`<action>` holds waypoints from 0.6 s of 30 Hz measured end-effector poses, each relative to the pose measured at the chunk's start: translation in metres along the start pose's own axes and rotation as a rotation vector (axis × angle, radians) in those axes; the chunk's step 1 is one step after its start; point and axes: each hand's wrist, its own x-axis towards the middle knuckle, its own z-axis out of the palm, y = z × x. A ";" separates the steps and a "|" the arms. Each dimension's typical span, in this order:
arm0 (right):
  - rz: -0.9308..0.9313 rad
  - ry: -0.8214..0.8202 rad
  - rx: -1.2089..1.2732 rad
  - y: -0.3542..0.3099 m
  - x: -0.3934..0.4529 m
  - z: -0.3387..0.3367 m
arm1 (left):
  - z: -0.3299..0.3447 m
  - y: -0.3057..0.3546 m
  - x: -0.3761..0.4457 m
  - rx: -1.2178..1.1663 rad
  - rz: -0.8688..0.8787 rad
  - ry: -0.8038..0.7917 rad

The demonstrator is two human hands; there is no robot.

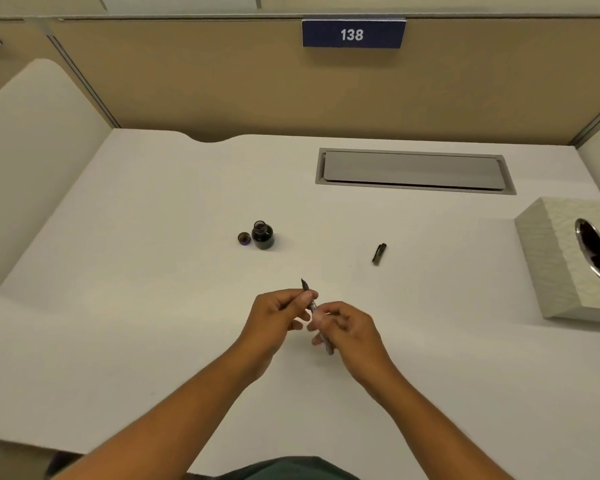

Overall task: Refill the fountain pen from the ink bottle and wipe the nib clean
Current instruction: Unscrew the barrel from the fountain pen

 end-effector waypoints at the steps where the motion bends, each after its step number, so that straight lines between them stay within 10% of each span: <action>1: 0.025 -0.068 -0.019 0.002 -0.002 -0.002 | 0.001 -0.001 -0.001 -0.004 -0.007 0.003; 5: 0.065 -0.169 0.012 0.011 -0.008 -0.008 | 0.004 -0.005 -0.002 0.006 -0.014 0.022; 18: -0.028 0.222 -0.030 0.024 -0.006 -0.004 | 0.026 -0.007 0.006 -0.018 0.038 0.075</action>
